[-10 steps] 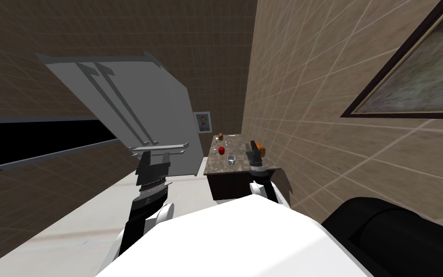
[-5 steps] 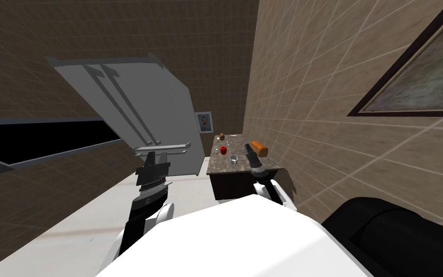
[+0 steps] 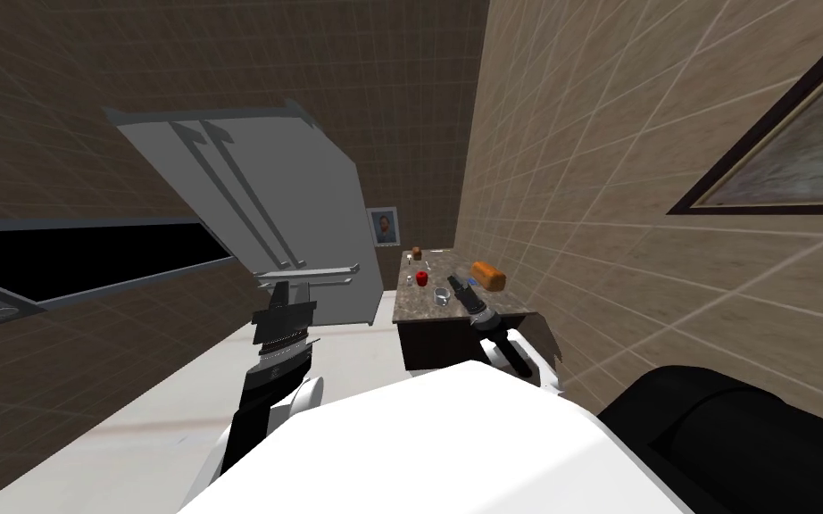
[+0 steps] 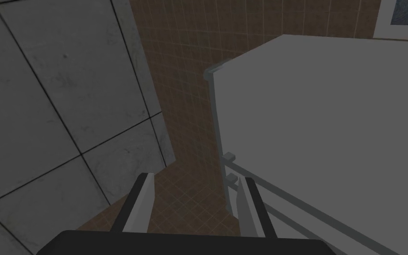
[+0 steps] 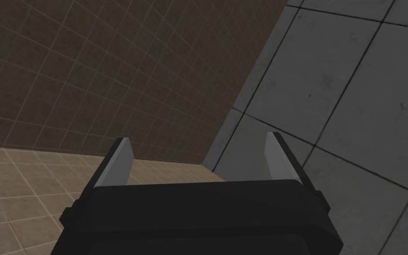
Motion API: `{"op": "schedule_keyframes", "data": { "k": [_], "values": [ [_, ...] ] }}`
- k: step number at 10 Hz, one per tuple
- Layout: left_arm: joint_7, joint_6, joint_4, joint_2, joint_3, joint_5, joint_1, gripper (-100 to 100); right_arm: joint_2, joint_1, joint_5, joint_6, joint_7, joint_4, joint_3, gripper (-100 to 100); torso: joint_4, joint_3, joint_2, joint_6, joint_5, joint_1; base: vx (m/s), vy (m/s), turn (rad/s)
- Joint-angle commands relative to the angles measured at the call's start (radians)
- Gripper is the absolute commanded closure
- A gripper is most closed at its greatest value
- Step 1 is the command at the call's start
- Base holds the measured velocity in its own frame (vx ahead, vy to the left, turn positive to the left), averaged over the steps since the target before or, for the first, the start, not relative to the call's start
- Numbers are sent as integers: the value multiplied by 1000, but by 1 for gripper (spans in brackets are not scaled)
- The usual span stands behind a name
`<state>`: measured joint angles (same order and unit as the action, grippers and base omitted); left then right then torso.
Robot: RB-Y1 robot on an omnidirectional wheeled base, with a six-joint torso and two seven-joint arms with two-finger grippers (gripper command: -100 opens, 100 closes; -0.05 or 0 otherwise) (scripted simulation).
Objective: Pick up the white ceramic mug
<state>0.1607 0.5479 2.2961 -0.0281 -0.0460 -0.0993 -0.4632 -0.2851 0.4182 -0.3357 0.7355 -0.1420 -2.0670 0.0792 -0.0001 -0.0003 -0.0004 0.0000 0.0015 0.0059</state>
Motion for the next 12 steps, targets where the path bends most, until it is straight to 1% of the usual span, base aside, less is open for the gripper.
{"op": "schedule_keyframes", "data": {
  "k": [1, 2, 3, 5, 6, 8, 9, 12],
  "values": [
    [0, 0, 0, 0, 0, 0, 0, 0, -39, -2, -50, 15, -15, 18, 13, -100, 0, 0, 0, 0, 0, 0, 12, 80, 23],
    [0, 0, 0, 0, 0, 0, 0, 0, -72, -7, -79, 30, -28, 38, 26, -100, 0, 0, 0, 0, 0, -1, 15, 101, 29],
    [0, 0, 0, 0, 0, 0, 0, 0, -72, -7, -89, 30, -28, 38, 26, -100, 0, 0, -1, 0, 0, 0, 14, 66, 2],
    [0, 0, 0, 0, 0, 0, 0, 0, -138, -16, -157, 60, -56, 82, 52, -100, 0, 0, -1, 0, 0, -2, 18, 78, 27],
    [0, 0, 0, 0, 0, 0, 0, 0, -138, -16, -167, 60, -56, 82, 52, -100, 0, -1, -1, 0, 0, -1, 5, 78, 8],
    [0, 0, 0, 0, 0, 0, 0, 0, -203, -25, -235, 86, -87, 128, 75, -100, 0, 0, 0, 0, 0, -1, 8, 84, 32],
    [0, 0, 0, 0, 0, 0, 0, 0, -203, -25, -245, 86, -87, 128, 75, -100, 0, 0, 0, 0, 0, 0, 4, 66, 8],
    [0, 0, 0, 0, 0, 0, 0, 0, -299, -36, -345, 113, -141, 203, 104, -100, 0, 0, -1, 0, 0, -1, 16, 85, 43]
  ]
}}
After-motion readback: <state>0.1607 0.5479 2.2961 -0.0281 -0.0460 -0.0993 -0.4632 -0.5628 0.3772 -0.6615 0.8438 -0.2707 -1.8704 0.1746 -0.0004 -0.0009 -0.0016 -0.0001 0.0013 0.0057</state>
